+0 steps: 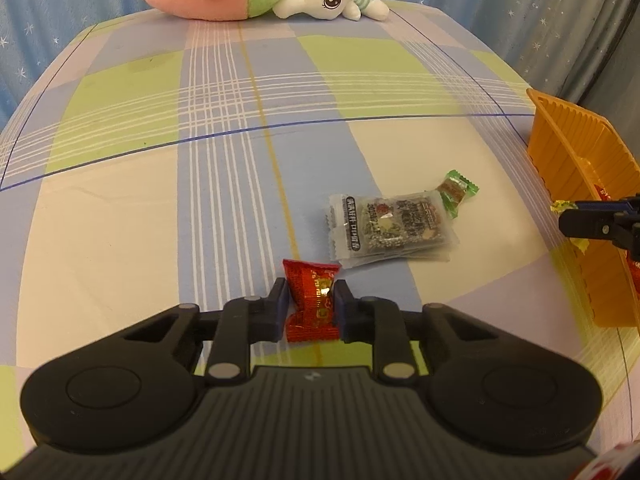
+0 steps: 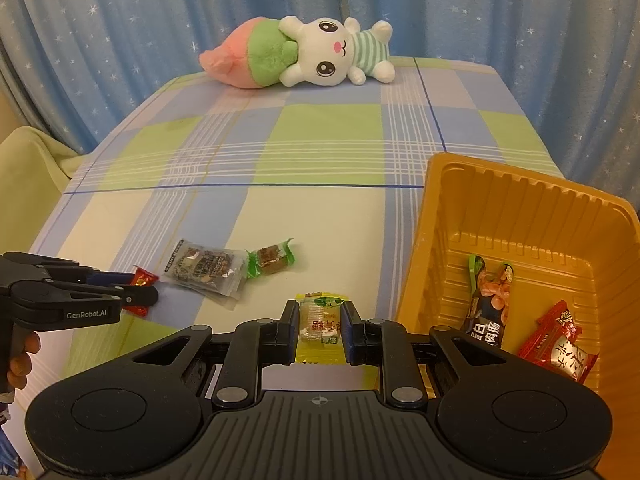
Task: Organize snacks
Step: 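Grasp the yellow-green candy with the right gripper while the left grasps a red packet, then carry the yellow-green candy and red packet over the orange tray with both grippers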
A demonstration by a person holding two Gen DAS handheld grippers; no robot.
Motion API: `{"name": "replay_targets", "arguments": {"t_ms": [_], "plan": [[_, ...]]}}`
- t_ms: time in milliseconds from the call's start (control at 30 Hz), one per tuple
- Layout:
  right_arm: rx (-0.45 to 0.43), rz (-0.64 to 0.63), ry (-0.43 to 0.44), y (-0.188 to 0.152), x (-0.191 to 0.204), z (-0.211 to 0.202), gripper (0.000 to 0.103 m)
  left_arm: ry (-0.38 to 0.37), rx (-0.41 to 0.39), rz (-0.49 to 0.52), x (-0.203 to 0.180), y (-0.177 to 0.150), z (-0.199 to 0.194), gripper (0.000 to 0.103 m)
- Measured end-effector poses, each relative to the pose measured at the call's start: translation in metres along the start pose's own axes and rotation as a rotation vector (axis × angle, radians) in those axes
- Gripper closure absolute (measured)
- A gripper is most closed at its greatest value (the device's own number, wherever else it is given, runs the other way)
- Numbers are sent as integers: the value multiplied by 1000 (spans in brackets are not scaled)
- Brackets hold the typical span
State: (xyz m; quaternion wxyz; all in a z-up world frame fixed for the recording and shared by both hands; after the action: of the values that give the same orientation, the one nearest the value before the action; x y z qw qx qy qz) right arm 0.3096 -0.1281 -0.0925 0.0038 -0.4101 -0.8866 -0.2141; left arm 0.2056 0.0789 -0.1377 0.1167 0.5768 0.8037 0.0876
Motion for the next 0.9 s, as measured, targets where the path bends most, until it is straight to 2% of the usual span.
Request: {"name": "replay_targets", "arguments": {"t_ms": [267, 567, 900], "plan": [[-5, -17, 13, 0, 6, -1, 81, 11, -16, 15, 1, -5, -8, 84], [-26, -35, 29, -2, 11, -10, 81, -9, -42, 1, -2, -14, -38, 84], [-71, -30, 48, -21, 13, -38, 81, -62, -78, 53, -37, -21, -77, 84]]}}
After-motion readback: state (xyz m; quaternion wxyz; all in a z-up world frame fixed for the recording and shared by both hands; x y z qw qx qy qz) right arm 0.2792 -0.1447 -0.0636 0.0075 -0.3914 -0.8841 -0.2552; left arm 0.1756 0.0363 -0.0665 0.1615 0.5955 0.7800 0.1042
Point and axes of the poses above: each gripper's, at about its wrist camera, not at the fingertips, and z roughly the way its jaws point, x to its left, y to its top, the point moved 4 cm from there along z, roughly the way its jaws point, and after that the axes turned 15 degrees about x, right-handed, at the moved point
